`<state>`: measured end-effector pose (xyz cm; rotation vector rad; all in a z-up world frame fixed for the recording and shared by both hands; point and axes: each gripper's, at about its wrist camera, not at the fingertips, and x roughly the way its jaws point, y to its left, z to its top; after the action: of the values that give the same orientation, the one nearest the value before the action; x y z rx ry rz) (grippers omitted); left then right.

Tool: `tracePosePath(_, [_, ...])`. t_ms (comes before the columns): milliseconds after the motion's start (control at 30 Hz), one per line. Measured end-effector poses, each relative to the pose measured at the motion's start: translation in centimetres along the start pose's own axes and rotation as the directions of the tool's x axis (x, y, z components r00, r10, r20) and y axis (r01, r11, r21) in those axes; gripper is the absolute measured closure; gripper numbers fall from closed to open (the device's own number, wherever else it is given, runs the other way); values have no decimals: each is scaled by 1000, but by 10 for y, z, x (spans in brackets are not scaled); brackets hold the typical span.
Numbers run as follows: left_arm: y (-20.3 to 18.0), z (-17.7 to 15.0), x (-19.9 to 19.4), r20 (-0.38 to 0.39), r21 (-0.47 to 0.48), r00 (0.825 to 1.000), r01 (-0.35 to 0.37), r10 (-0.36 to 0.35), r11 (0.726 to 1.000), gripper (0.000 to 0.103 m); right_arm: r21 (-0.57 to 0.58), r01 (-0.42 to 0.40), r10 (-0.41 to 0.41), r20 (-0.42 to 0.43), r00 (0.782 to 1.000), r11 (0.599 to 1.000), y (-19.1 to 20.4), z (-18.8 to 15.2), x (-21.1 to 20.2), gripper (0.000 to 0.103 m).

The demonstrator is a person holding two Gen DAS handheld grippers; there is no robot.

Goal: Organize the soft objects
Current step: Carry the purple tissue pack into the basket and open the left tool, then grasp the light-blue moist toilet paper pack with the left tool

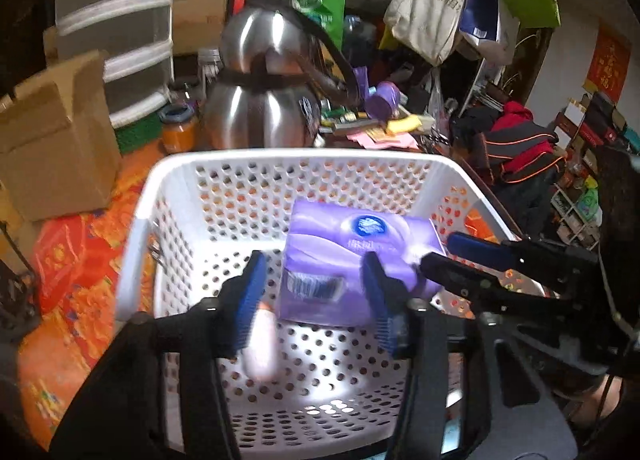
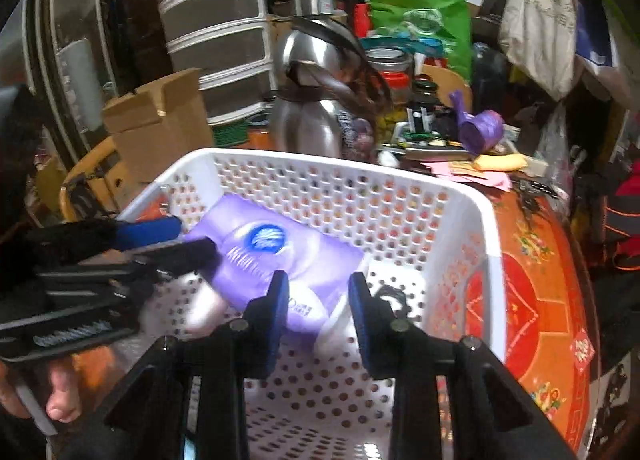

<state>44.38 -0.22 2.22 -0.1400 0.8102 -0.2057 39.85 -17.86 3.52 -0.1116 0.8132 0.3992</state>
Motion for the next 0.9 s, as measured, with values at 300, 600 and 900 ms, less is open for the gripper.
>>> tracePosePath(300, [9,0,-38,81,-6,997,-4,5,1000,17,138,-3,-8,80,997,990,-28,-3,-36,39])
tracePosePath(600, [12,-41,-86,84,-3,996,6,-6,1000,17,146,17,-39,149,988,989,-15,-47,-88,30])
tracePosePath(900, [11,-120,-141,117,25,993,22,-25,999,16,141,-35,11,168,986,989,9,-134,-122,26])
